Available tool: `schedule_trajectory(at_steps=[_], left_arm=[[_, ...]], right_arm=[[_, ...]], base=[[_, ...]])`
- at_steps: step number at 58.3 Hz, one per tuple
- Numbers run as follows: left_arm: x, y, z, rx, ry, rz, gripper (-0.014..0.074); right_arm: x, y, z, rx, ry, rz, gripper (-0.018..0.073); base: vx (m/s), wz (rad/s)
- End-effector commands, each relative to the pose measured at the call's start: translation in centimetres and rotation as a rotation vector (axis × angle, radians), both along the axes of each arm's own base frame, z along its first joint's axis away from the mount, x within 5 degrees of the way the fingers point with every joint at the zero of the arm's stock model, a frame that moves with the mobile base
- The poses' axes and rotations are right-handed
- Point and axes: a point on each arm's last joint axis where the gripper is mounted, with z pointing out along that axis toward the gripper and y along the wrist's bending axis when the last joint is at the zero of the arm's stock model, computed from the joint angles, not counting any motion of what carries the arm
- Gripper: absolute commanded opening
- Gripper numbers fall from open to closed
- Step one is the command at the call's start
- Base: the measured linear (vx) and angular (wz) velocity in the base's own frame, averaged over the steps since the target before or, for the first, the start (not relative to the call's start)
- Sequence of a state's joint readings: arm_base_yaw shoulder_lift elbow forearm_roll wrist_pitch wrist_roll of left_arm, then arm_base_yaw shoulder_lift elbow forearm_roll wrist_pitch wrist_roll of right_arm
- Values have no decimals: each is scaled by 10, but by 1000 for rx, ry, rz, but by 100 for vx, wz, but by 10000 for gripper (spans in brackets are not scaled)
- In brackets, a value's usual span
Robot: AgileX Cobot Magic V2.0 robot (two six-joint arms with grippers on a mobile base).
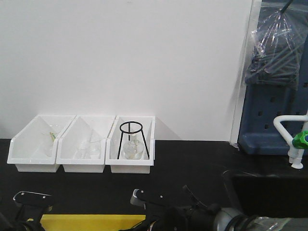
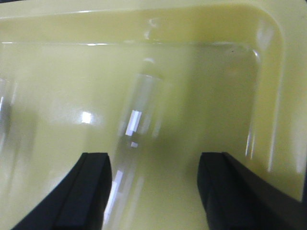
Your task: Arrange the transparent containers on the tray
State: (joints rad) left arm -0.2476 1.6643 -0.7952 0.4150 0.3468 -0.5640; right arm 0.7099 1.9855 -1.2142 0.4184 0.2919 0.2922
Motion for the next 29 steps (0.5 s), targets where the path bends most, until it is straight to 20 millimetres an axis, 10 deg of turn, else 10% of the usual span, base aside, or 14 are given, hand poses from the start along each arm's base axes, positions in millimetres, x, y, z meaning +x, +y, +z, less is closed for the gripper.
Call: schedule_trajectory(at_steps=[1,29], left_arm=[[6,0,18,15,-76,-31,413],[-13,5,88,-30,-320,-44,411]], right_arm=[[5,2,34,60,-99,3,487],[1,-11,128,221,-452,-15,487]], base=[[0,0],[0,0]])
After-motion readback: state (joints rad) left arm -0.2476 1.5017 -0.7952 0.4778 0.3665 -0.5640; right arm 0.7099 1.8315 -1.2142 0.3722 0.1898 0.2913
